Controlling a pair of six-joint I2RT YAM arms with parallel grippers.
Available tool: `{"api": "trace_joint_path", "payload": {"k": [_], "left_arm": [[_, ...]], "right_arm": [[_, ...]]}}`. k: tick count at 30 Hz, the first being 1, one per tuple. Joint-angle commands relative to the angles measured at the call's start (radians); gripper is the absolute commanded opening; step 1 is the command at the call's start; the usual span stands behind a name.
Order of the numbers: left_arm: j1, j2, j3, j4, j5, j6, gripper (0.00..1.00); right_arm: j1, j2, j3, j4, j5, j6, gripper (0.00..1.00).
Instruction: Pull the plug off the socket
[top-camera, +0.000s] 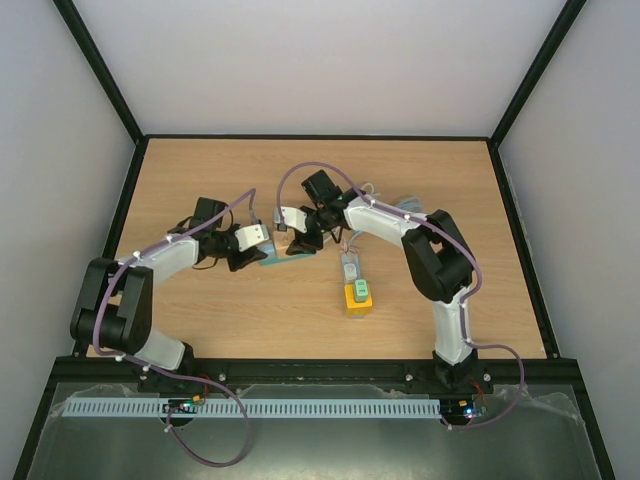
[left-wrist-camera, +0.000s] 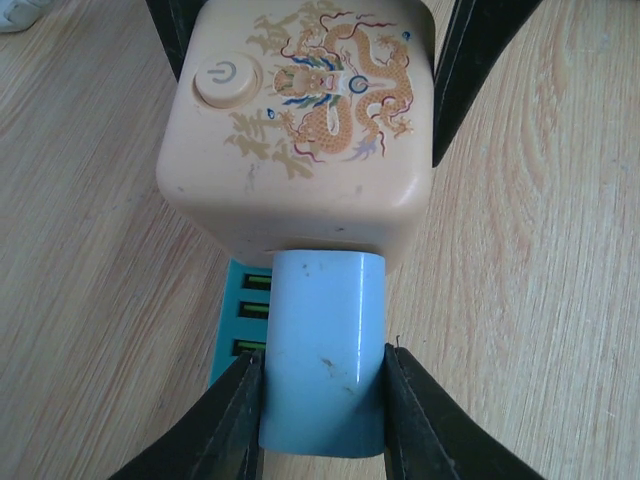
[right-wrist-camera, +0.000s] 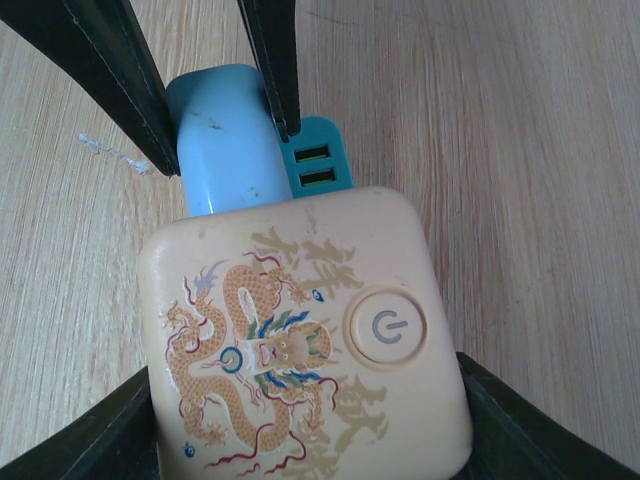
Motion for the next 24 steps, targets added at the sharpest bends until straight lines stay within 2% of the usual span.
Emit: {"api": "trace_joint_path", "payload": {"k": [1,24], "left_arm": [[0.022,-0.020,-0.009,-0.092,-0.056,0.065,0.19],[0.096,-0.027,0.031,-0.225,-0.070,0.157,0.16]], "right_arm": [[-0.004,0.080,-0.002,-0.131,0.145,0.010,0.01],[-0.004,0.129,0.034,-0.203,0.253,0.009,0.01]]}}
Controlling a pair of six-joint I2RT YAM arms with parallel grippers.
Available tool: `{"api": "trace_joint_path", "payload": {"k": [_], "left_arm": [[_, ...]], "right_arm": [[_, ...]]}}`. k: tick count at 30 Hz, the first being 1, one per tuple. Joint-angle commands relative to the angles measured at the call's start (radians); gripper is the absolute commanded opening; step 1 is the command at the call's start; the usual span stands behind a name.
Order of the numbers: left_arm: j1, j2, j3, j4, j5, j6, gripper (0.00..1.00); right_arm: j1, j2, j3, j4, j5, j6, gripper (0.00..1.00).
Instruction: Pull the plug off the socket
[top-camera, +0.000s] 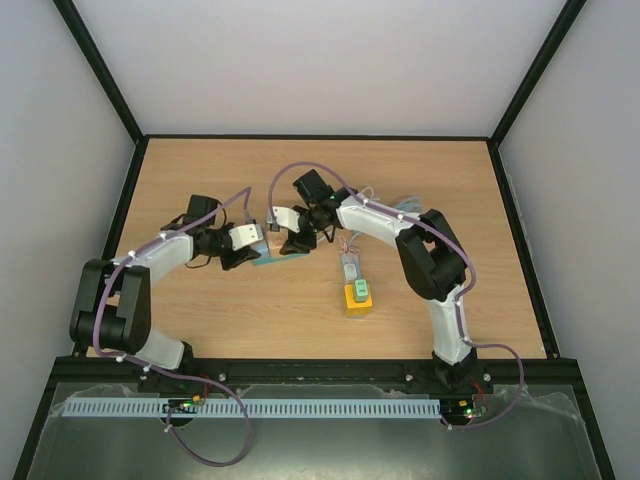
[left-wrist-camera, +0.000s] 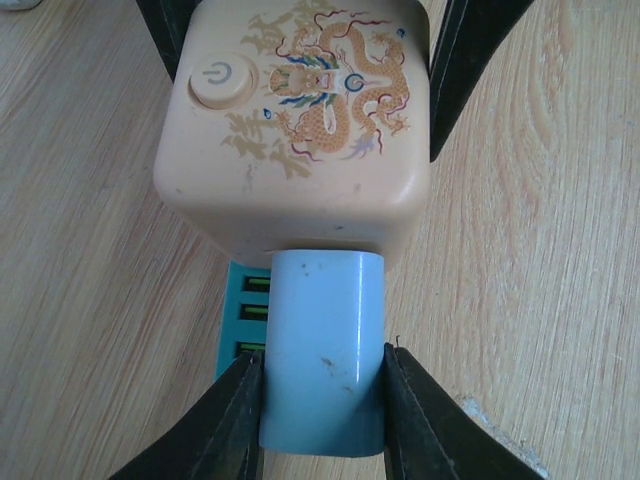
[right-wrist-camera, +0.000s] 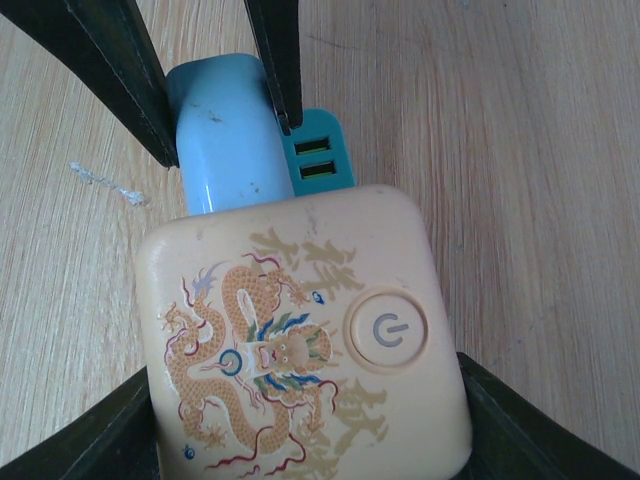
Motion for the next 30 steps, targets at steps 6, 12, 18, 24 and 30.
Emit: {"api": "trace_joint_path", "payload": {"k": [6,12,18,24,30], "left_arm": [[0.055,-0.030,-0.002,-0.160,-0.094,0.096,0.15],[0.081,-0.036,-0.015,-0.169,-0.111,0.123,0.15],[0.110,-0.041,-0.032,-0.178,-0.120,0.152,0.15],[0.142,-0.035,-0.035,-0.187,-0.128,0.176,0.15],[0.173,-0.038,-0.035,-0.203,-0.129,0.207,0.15]], "right_arm": [[-0.031,0.090,-0.038,-0.162,0.231,0.007,0.01],[-0.030,0.095,-0.036,-0.168,0.239,0.009,0.01],[-0.030,0.102,-0.034,-0.172,0.247,0.010,0.01],[-0.030,0.105,-0.031,-0.177,0.254,0.012,0.01],[-0.031,0.109,-0.028,-0.179,0.262,0.010,0.01]]}}
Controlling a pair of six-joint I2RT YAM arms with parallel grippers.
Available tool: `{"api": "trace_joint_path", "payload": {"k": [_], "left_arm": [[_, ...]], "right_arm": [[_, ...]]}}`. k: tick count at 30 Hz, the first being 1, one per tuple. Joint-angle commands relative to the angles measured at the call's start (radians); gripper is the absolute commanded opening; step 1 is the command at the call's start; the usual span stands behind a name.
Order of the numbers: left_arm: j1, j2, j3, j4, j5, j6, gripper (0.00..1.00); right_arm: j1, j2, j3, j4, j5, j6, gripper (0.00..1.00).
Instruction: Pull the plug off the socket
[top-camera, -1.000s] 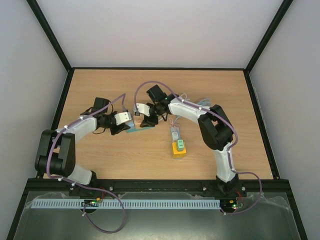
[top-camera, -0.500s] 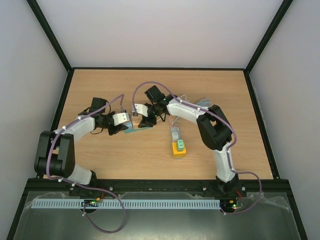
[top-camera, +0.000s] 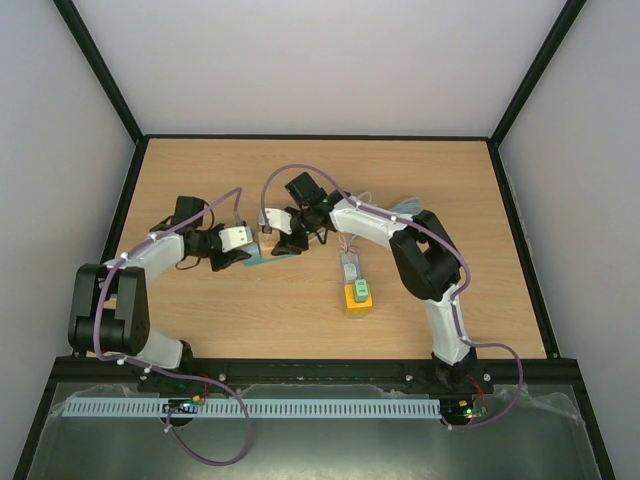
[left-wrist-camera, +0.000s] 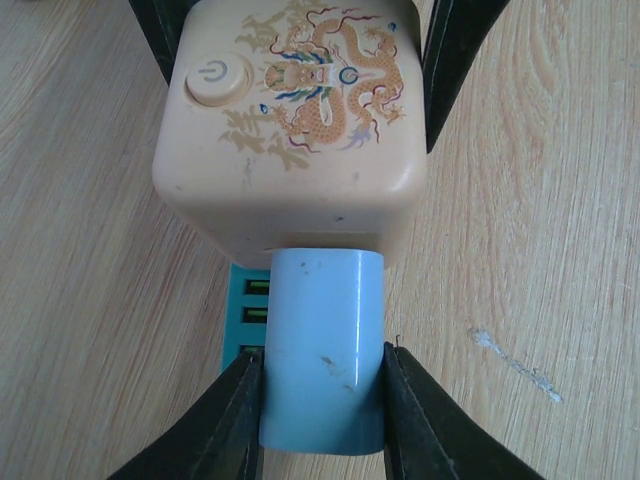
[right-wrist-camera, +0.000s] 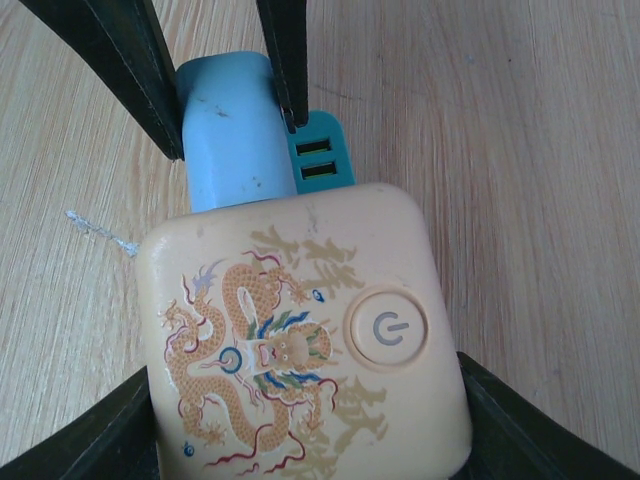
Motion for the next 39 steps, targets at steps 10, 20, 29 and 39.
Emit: {"api": "trace_joint_path", "payload": {"k": [10,20,29,39], "left_arm": [[0.117,-0.031,-0.033,-0.160,-0.163,0.103,0.15],[0.161,-0.034,-0.027,-0.162,-0.145,0.112,0.15],[0.192,-0.019,-0.025,-0.044,-0.136,-0.020,0.18],[0.192,0.021,-0.022,0.108,-0.150,-0.188,0.19]], "right_arm": [[-0.062,0.087,-0.040,-0.242,0.258,-0.005,0.01],[-0.062,0.086,-0.039,-0.244,0.257,-0.007,0.01],[-0.063,0.075,-0.029,-0.248,0.227,-0.007,0.04],[-0.062,0.068,-0.038,-0.237,0.224,-0.002,0.08]]}}
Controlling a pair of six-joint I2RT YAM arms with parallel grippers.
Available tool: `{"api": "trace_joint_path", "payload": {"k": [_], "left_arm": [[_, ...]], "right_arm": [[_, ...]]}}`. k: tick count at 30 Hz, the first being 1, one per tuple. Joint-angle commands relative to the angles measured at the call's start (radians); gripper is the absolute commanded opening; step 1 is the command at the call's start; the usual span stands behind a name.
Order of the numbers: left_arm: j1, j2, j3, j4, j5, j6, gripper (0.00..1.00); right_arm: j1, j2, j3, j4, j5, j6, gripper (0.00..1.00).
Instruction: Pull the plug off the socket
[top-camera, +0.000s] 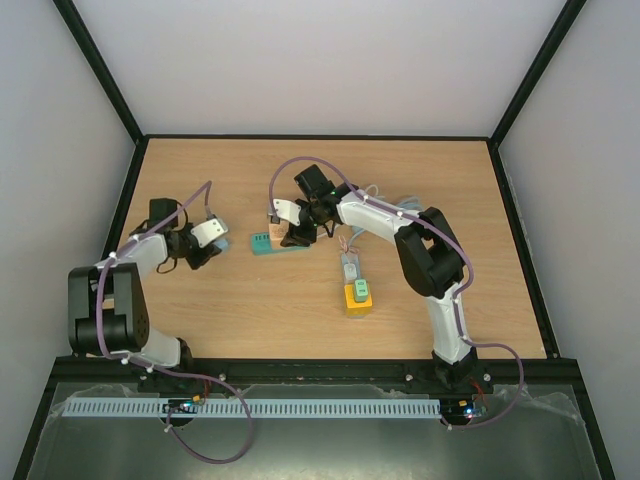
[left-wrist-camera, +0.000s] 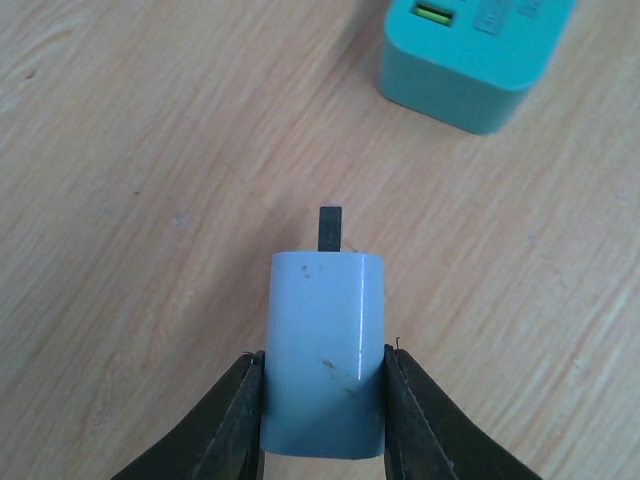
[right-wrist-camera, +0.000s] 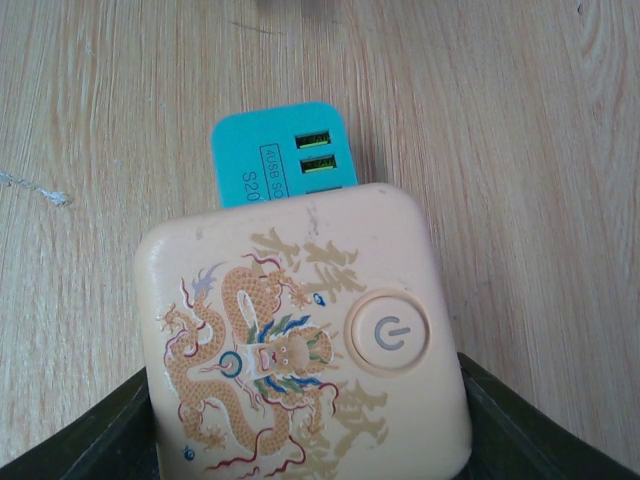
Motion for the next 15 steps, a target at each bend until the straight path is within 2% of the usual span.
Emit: {"api": "trace_joint_path", "payload": {"k": [1,7,15], "left_arm": [[0.006,0.029,0.001,0.112,0.009,-0.117,0.19],[0.007,0.102,0.046,0.252,-0.058,-0.275,0.20],[0.027,0.262,0.191,0.333,-0.124,-0.440,0.22]], "right_arm": [[-0.014,0.066,-0.060,-0.195,0.177,-0.020,0.08],[-0.015,0.065,-0.061,-0.191,0.177,-0.017,0.09],[-0.014,0.070,-0.062,-0.189,0.185,-0.015,0.10]]}}
